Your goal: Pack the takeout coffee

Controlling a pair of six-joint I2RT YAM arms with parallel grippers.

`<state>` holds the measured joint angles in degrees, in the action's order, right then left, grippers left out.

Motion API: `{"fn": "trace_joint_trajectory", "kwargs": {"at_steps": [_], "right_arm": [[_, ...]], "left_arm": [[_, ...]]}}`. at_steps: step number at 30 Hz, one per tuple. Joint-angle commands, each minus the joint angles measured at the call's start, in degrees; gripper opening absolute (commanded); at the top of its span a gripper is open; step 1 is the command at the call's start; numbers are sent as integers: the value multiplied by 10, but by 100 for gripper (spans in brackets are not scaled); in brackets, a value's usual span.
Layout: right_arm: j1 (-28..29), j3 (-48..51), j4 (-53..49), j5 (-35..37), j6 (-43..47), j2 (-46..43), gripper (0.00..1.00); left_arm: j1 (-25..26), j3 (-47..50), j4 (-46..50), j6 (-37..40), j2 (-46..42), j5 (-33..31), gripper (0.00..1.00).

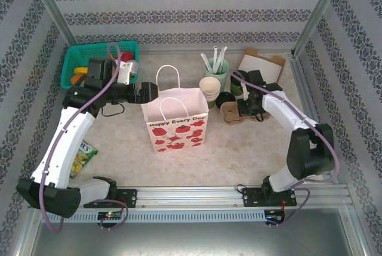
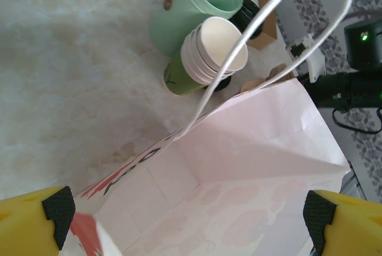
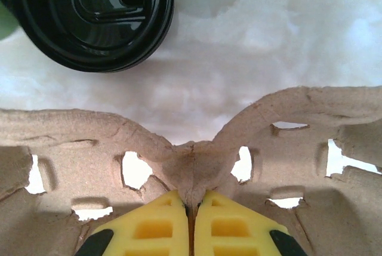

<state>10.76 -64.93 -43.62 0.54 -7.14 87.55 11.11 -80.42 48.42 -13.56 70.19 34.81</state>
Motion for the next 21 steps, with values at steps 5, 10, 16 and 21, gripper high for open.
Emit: {"fn": "trace_joint_trajectory", "kwargs": {"at_steps": [5, 10, 16, 21], "right_arm": [[-54, 9, -71, -73, -47, -91, 0], [-59, -34, -130, -110, -82, -132, 0], [-58, -112, -192, -182, -125, -158, 0], [-55, -168, -199, -261, -172, -177, 0]], "left_arm": [[-2, -39, -64, 126, 26, 22, 97], [1, -88, -86, 177, 82, 37, 91], [17, -162, -67, 206, 148, 88, 69], [28, -176, -58, 196, 167, 85, 47]]}}
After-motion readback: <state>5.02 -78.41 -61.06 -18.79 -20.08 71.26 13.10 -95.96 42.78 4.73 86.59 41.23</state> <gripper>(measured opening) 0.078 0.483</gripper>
